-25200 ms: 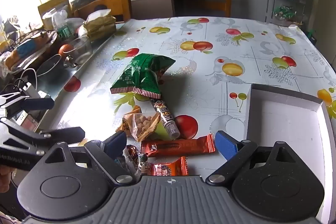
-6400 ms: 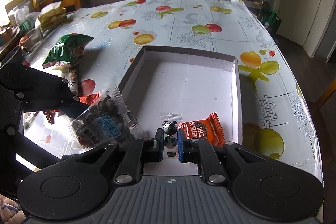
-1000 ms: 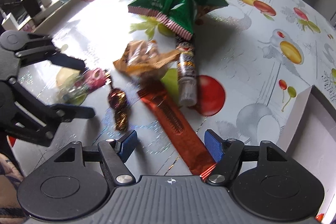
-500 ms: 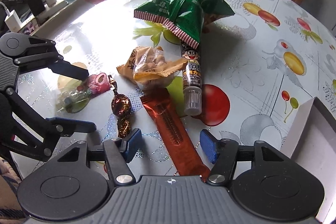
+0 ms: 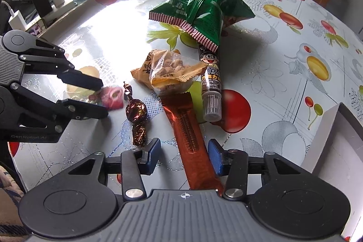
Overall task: Organize snacks
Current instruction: 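Grasp the long orange chocolate bar with the right tool while the left tool grasps the pink candy stick, then lift and carry the chocolate bar and pink candy stick over the white box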
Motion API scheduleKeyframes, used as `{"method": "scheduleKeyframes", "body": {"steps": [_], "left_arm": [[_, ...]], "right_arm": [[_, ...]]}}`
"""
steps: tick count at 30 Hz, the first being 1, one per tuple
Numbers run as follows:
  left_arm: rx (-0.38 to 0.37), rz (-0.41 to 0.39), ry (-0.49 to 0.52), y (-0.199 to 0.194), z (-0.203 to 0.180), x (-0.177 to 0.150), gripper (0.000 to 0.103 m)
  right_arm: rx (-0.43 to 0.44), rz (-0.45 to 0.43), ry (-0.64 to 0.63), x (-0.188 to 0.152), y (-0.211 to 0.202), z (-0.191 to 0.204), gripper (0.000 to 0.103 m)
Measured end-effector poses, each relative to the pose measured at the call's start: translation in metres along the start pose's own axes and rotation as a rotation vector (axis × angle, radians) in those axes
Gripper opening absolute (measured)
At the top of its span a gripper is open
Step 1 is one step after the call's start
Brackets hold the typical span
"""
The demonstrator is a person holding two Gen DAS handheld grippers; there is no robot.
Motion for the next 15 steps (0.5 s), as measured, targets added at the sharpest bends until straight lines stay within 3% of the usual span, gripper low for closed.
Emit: {"method": "scheduleKeyframes", "body": {"steps": [4,6,15], "left_arm": [[-0.008,0.008,0.027,-0.0018,-0.0051,-0.0019,0.013],[-0.008,0.011,0.035,-0.0024,-0.0071,-0.0026,0.010],[-0.011,0.017,-0.005,-0.0056,-0.0033,-0.0048,0.006]], "right_arm": [[0.002,-0.007,-0.004,-0.0007,-0.0014,0.0024,0.036],[0.001,-0.011,-0.002,-0.0008,-0.0021,0.0030,0.027],[-0.001,-0.016,0.040,-0.0043,-0.0055,0.0005,0.022]]}}
Point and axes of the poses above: each gripper's, at about its wrist camera, not at the fingertips, and y roughly the way its jaws point, z to its left, x to its top, the point moved 3 cm from there along y, roughly the way its jaws point, and after that the axes turned 3 degrees about -y, right-handed, at the moved point
